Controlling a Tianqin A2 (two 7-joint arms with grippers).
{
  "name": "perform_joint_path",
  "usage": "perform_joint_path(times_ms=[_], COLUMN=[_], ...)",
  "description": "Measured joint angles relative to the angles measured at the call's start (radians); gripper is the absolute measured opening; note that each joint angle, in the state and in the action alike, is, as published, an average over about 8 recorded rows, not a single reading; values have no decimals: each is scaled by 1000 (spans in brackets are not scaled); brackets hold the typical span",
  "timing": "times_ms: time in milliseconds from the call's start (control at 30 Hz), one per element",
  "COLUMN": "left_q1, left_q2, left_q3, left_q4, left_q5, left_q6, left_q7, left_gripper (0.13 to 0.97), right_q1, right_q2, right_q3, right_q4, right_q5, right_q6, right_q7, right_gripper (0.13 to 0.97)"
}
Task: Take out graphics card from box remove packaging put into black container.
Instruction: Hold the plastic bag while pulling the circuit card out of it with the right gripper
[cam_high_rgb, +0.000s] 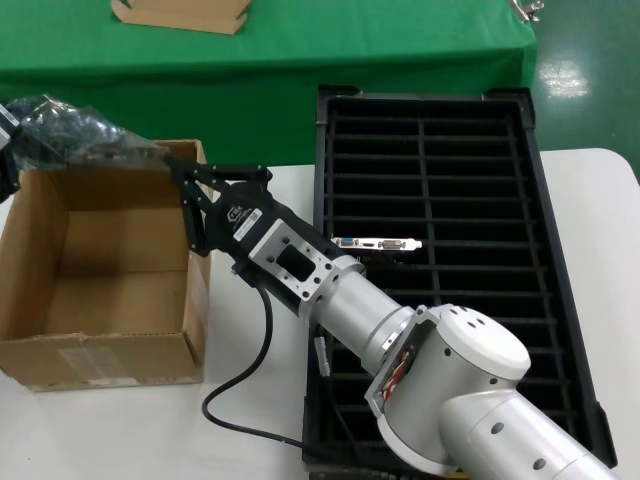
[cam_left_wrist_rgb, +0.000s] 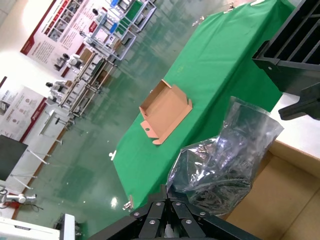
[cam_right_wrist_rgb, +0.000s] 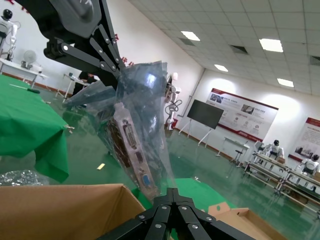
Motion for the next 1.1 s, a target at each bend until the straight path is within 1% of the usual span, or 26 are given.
perform_joint_path(times_ms=[367, 733, 1100], left_q1=[6, 10, 17], left_q2=[-7, -18, -37], left_q3=[0, 15, 43], left_q4=[5, 9, 10], left_q5=[-21, -43, -59], left_q6=[-9, -12, -5], left_q7=[-2, 3, 19], left_gripper=[139, 139, 139], right_q1=[25, 33, 37], right_q2=[0, 0, 0], right_q3=[-29, -42, -50], right_q4=[-27, -43, -50], right_q5=[89, 144, 175], right_q6=[-3, -6, -12], right_q7=[-62, -102, -124], right_gripper=[134, 134, 133])
